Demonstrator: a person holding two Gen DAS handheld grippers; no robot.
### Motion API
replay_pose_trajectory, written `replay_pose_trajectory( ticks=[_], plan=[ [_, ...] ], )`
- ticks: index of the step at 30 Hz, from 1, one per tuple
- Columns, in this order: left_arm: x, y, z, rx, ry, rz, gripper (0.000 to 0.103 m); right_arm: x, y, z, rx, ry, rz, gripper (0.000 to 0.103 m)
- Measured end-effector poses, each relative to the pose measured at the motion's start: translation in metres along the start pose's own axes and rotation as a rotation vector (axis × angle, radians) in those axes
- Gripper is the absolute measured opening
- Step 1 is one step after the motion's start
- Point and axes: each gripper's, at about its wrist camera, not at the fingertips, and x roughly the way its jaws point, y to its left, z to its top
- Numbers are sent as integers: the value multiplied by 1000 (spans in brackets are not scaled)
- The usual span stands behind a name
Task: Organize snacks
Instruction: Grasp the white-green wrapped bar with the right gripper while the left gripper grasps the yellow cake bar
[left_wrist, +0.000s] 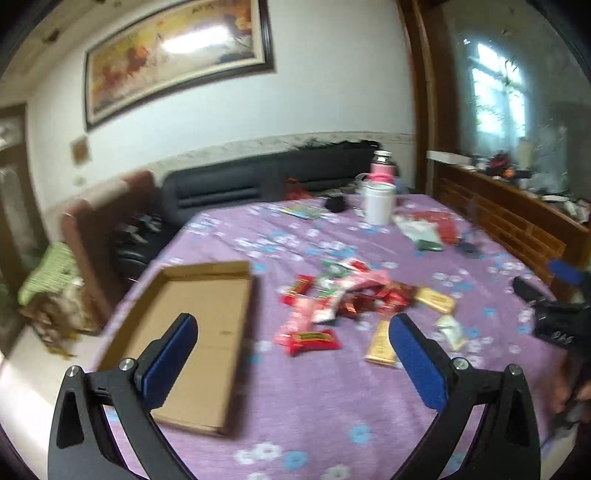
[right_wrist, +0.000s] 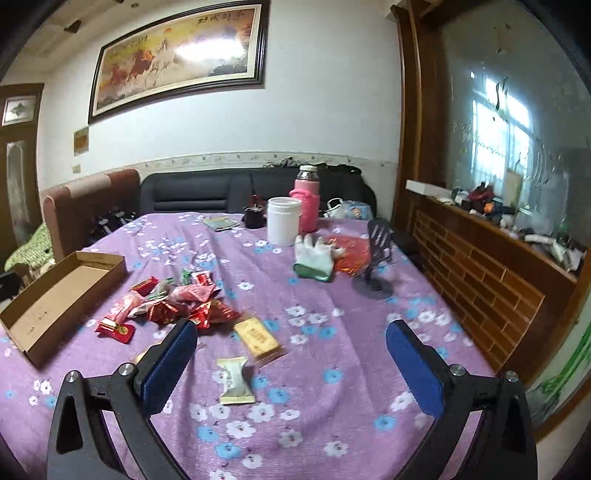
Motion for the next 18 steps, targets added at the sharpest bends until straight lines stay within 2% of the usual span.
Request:
replay_pose_trajectory(
  ticks=[4, 7, 12, 15, 18],
  plan=[
    [-2, 1, 3, -24, 3, -27, 103, 0, 7, 0, -11, 25, 20, 102],
    [10, -9, -3, 7, 68, -43, 103, 9, 8, -4, -3, 77, 56, 102],
    [39, -27, -19, 50, 178, -31, 103, 32, 13, -18, 2, 214, 131, 102],
    [49, -23, -27, -19, 246, -138, 103, 40, 15, -28, -5, 258, 145, 100],
    [47, -12, -33, -109, 229, -251, 103, 45, 11, -32, -6, 277, 146, 100]
  ],
)
